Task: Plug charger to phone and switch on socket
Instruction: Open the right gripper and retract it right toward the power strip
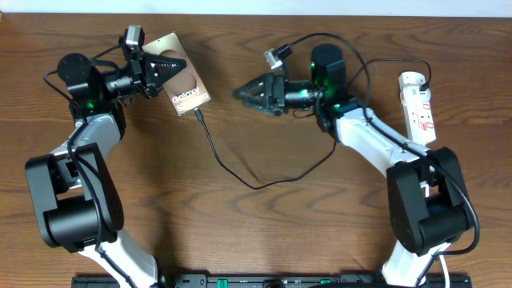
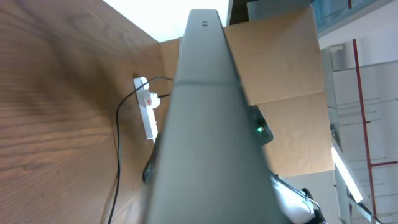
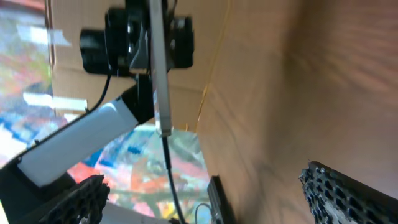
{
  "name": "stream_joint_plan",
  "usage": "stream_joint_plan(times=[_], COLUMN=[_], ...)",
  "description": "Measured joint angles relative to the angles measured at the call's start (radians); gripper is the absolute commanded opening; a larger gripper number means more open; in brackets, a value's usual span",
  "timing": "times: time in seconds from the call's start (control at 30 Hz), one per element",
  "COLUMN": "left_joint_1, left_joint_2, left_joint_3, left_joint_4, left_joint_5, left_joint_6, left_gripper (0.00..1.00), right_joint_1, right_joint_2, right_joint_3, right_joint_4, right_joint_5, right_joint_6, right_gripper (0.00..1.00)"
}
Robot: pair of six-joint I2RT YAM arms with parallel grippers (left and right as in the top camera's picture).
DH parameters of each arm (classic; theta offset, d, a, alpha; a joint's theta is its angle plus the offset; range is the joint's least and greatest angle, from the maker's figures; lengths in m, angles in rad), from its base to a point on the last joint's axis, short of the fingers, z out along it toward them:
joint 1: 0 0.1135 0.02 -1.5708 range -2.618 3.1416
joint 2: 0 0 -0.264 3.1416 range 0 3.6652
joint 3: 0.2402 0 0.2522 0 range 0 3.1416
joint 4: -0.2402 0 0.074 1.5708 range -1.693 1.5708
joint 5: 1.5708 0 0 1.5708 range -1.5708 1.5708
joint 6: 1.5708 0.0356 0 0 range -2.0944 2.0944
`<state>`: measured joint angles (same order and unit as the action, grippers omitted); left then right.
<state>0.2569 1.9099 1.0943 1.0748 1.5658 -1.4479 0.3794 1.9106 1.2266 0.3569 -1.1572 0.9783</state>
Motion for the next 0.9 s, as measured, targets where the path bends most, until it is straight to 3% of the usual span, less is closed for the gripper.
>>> stream_joint_plan(times=[0.33, 0.7, 0.9], left_joint_1=[0.024, 0.024, 0.024], left_joint_2=[0.000, 0.000, 0.000], left_joint_3=[0.000, 0.000, 0.000], left_joint_4=[0.000, 0.000, 0.000], left_joint_5=[0.000, 0.000, 0.000], left_joint_6=[0.000, 0.000, 0.001], left_gripper=[0.07, 0.07, 0.07], right_joint_1=[-0.061, -0.077, -0.080], right_joint_2=[0.000, 0.000, 0.000], right_joint_3=[0.000, 0.002, 0.044], right_joint_4=[-0.081, -0.464, -0.763], right_joint_5=[0.023, 0.191, 0.370], right_joint_6=[-0.074, -0.258, -0.359], right_gripper=[0.99, 0.99, 0.99])
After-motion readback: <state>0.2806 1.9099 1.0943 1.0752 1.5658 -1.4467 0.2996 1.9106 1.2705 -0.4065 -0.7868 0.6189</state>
